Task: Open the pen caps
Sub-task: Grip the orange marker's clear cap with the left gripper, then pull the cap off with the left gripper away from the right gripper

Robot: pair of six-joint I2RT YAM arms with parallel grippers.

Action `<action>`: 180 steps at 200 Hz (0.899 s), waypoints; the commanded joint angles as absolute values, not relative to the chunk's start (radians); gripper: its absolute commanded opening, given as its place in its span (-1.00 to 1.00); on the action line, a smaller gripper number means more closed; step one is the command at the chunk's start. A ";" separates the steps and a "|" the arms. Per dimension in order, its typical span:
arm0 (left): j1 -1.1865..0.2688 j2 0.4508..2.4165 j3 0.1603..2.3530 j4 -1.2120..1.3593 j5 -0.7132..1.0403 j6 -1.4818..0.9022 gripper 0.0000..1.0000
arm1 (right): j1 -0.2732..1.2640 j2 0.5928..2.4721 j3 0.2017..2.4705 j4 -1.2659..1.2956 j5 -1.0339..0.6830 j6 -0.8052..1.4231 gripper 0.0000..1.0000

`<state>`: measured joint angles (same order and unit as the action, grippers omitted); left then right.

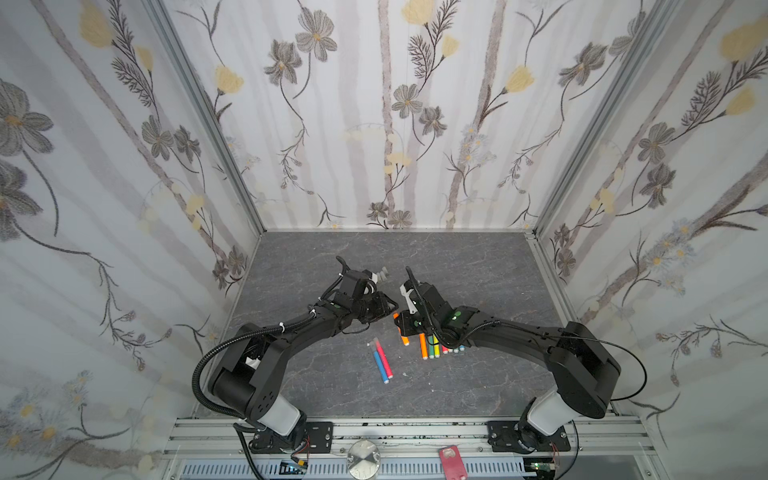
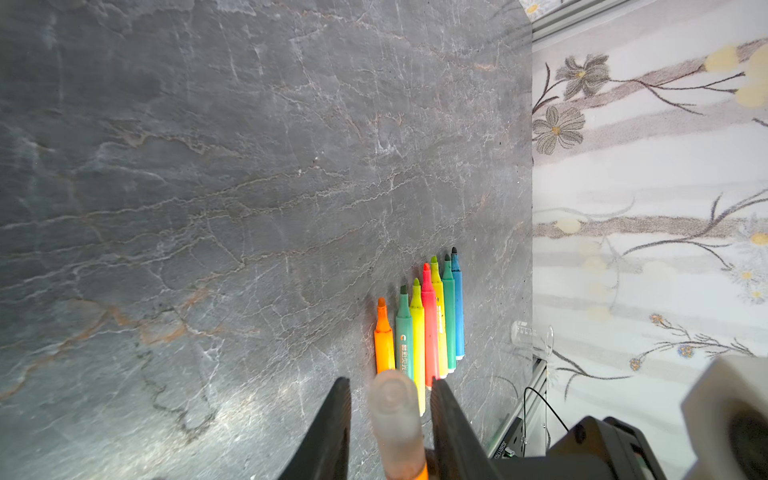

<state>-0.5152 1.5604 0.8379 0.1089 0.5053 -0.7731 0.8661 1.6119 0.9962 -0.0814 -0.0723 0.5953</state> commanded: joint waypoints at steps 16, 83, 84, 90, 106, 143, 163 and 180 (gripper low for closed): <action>-0.524 1.570 0.848 0.164 0.506 -0.797 -0.51 | 0.864 1.602 0.989 -0.046 -0.074 0.605 -0.90; -0.547 1.594 0.851 0.196 0.522 -0.819 -0.70 | 0.858 1.603 0.972 -0.029 -0.073 0.610 -0.90; -0.547 1.595 0.851 0.196 0.522 -0.819 -0.70 | 0.859 1.602 0.971 -0.028 -0.073 0.609 -0.90; -0.548 1.595 0.851 0.197 0.522 -0.821 -0.72 | 0.858 1.603 0.970 -0.027 -0.072 0.611 -0.90; -0.549 1.594 0.851 0.206 0.529 -0.827 -0.85 | 0.857 1.603 0.966 -0.023 -0.074 0.612 -0.90; -0.550 1.593 0.844 0.242 0.558 -0.874 -1.00 | 0.854 1.578 0.940 0.013 -0.081 0.612 -0.64; -0.551 1.588 0.846 0.235 0.555 -0.903 -1.00 | 0.851 1.552 0.901 0.072 -0.088 0.617 -0.43; -0.550 1.582 0.844 0.239 0.552 -0.934 -1.00 | 0.847 1.531 0.857 0.141 -0.099 0.621 -0.36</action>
<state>-0.5518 1.5929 0.8410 0.1905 0.5346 -0.8730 0.8509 1.5574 0.9005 0.0196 -0.0795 0.6102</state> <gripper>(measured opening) 0.101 0.310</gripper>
